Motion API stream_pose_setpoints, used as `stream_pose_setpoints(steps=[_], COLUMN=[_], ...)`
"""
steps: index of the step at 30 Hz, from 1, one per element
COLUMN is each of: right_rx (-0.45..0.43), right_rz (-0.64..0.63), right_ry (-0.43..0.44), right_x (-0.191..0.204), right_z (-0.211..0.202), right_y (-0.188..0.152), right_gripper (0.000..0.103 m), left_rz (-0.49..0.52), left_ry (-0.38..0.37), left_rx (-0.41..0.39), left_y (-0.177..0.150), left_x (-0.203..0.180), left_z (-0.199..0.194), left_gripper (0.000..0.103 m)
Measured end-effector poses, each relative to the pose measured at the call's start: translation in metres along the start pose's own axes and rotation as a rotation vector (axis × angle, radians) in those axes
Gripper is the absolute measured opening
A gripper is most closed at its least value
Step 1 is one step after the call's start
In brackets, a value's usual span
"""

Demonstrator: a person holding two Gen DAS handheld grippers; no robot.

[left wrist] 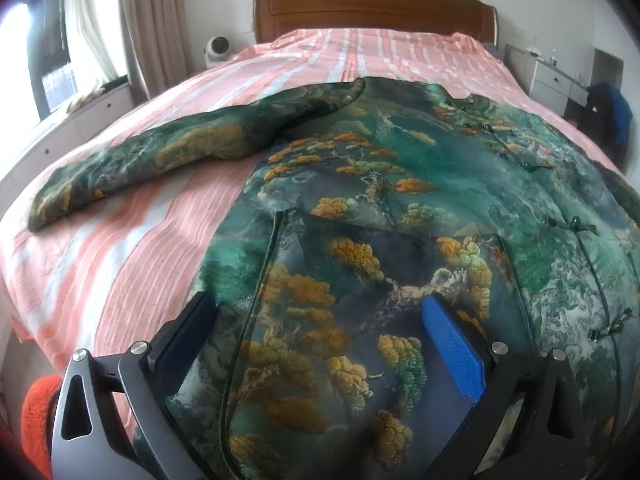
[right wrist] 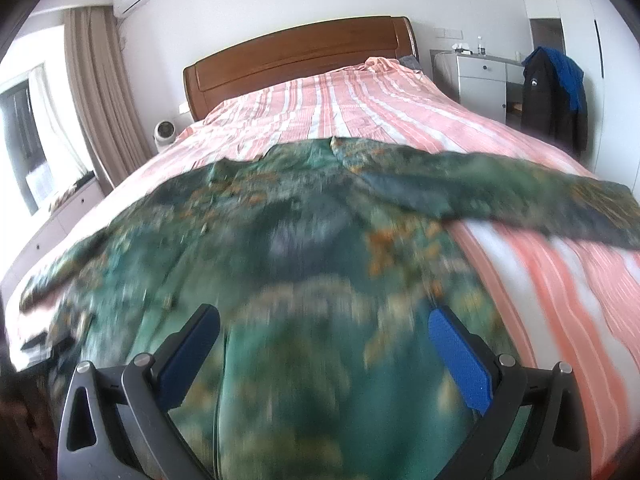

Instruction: Fold large clothes

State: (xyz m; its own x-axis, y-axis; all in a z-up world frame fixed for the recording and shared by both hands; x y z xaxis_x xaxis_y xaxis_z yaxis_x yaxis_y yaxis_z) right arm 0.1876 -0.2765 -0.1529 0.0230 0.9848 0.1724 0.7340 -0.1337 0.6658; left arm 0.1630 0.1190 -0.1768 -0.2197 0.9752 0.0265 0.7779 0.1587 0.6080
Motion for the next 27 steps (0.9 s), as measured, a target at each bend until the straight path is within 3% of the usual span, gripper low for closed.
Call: stream_pose_setpoints(steps=[3, 7, 12, 27], right_rx=[0.006, -0.079, -0.087, -0.088], right_rz=[-0.02, 0.025, 0.017, 0.077], right_ry=[0.033, 0.044, 0.038, 0.038], right_x=[-0.001, -0.01, -0.01, -0.023], right_z=[-0.007, -0.016, -0.017, -0.012], right_y=[-0.012, 0.001, 0.0, -0.001], right_gripper=[0.103, 0.103, 0.103, 0.103], left_rz=[0.02, 0.01, 0.02, 0.002], left_ry=[-0.021, -0.05, -0.011, 0.053], left_rx=[0.004, -0.021, -0.072, -0.078], left_y=[0.0, 0.001, 0.002, 0.002], left_x=[0.0, 0.003, 0.003, 0.01], left_z=[-0.003, -0.013, -0.025, -0.024], left_gripper=[0.103, 0.103, 0.103, 0.103])
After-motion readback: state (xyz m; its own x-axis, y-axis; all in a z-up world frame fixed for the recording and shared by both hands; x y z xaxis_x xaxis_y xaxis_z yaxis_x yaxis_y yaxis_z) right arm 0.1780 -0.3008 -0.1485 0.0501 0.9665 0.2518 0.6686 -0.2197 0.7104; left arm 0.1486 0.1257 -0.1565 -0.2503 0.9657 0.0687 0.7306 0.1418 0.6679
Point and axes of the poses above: each gripper's, at about its wrist camera, not at the fingertips, and z roughly the way its jaws point, x to its left, y to its top, the point moved 4 cm from there along z, roughly the way its jaws point, and after that the axes turned 8 degrees about x, right-handed, at the moved point
